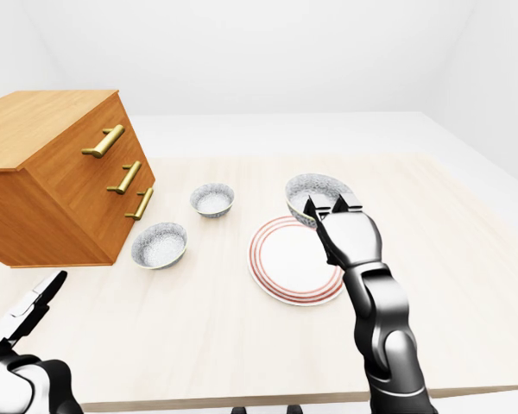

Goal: Put the bowl at the front on the plate.

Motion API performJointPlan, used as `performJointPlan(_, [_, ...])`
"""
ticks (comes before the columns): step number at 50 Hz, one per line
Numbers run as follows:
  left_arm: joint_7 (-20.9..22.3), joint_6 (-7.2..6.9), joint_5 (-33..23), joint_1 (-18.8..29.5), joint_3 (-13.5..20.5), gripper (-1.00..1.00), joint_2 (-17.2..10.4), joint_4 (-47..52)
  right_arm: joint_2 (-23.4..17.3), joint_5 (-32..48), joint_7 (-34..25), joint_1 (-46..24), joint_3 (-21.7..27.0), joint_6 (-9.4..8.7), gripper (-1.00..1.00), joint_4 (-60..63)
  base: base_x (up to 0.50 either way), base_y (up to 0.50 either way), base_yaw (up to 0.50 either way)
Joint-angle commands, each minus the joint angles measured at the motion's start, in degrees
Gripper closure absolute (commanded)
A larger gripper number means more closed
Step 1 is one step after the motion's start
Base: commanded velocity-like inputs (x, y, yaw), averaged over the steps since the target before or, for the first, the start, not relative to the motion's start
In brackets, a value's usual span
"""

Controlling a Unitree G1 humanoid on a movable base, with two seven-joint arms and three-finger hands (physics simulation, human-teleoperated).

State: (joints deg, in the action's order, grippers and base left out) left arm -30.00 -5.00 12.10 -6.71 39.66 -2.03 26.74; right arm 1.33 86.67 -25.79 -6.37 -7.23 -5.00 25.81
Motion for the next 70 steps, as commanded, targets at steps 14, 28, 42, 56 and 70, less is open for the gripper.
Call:
performJointPlan(14, [0.0,0.0,-0.4,-0.2,1.0,-1.0,0.4,2.6,-0.5,7.3,6.0,-2.6,0.4,0.0,1.0,-9.7,0.0,0.0,0.0])
performJointPlan(28, [0.0,0.0,-0.3,0.3,1.6,-1.0,0.5,3.3,0.2,5.3,10.4,-1.1,-1.7,0.0,1.0,-13.7,0.0,0.0,0.0])
performJointPlan(42, [0.0,0.0,0.0,0.2,1.8,-1.0,0.4,3.6,0.2,3.5,13.3,-0.5,-2.3,0.0,1.0,-16.7,0.0,0.0,0.0])
performJointPlan(56, [0.0,0.0,-0.5,0.5,1.3,-1.0,0.4,2.6,-0.4,1.4,16.3,0.9,-2.5,0.0,1.0,-19.6,0.0,0.0,0.0])
performJointPlan(70, [0.0,0.0,-0.2,0.3,1.0,-1.0,0.2,1.8,-0.4,0.0,18.4,0.9,-3.0,0.0,1.0,-22.2,0.0,0.0,0.0])
